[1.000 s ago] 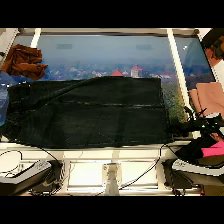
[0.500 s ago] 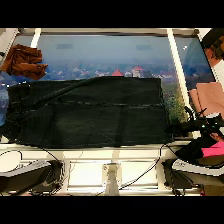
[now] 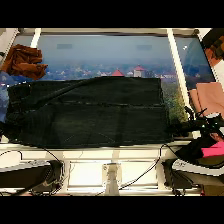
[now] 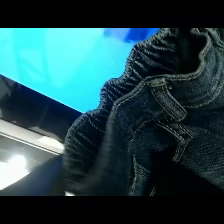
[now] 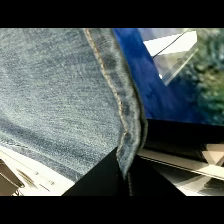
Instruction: Fold the clothes and pants, and hang the long-sleeved shirts on hangers.
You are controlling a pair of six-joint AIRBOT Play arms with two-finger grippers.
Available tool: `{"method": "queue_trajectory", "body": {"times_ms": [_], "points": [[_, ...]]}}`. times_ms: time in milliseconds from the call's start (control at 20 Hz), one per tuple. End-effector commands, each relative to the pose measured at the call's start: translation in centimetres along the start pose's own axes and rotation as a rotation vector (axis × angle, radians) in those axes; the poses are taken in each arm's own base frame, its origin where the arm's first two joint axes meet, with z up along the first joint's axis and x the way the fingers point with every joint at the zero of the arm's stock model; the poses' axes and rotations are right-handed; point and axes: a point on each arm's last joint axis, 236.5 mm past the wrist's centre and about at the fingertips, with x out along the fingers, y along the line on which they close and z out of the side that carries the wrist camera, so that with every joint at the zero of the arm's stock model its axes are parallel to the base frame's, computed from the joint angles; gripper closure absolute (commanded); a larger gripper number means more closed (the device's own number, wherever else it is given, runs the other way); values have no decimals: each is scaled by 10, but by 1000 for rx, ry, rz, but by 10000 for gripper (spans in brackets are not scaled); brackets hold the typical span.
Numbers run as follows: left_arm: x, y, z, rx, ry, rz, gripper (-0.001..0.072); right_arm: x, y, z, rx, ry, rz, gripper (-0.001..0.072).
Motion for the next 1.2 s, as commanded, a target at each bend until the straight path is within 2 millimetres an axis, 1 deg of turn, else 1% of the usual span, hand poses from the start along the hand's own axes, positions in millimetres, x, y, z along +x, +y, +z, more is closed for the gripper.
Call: {"method": "queue_trajectory", "body": {"times_ms": [0, 50, 200, 250, 300, 350, 400, 500, 600, 700, 800, 850, 900, 950, 1050, 1150], "points": [[2, -9, -8, 42, 36, -45, 511, -1, 1, -1, 2, 4, 2, 689], [1, -11, -9, 42, 38, -54, 653, -1, 2, -3, 1, 15, 8, 690], [-7, -24, -15, 66, 58, -94, 656, -4, 13, -16, -7, 74, 48, 690], [-12, -33, -14, 94, 54, -126, 657, -8, 19, -19, -15, 95, 69, 690], [-18, -45, -8, 107, 28, -178, 657, -14, 29, -21, -41, 112, 108, 690], [-26, -61, 3, 111, -17, -248, 657, -20, 41, -20, -64, 115, 153, 690], [-38, -80, 21, 98, -95, -335, 658, -28, 55, -14, -86, 99, 204, 690], [-69, -114, 64, 64, -279, -498, 657, -42, 75, 7, -129, 21, 264, 690], [-102, -140, 97, 33, -437, -646, 657, -55, 93, 29, -142, -63, 322, 690], [-130, -155, 121, -9, -557, -756, 657, -73, 120, 48, -147, -149, 425, 690], [-146, -163, 135, -27, -628, -811, 657, -97, 150, 73, -135, -266, 554, 690], [-146, -164, 141, -41, -642, -810, 657, -111, 161, 90, -96, -339, 618, 690], [-139, -162, 147, -81, -635, -788, 658, -123, 167, 112, -28, -425, 663, 690], [-130, -160, 153, -123, -623, -752, 658, -133, 166, 136, 68, -505, 684, 691], [-111, -161, 170, -215, -609, -692, 658, -140, 157, 174, 257, -627, 684, 690], [-98, -168, 190, -297, -628, -647, 658, -140, 152, 207, 404, -743, 662, 690]]}}
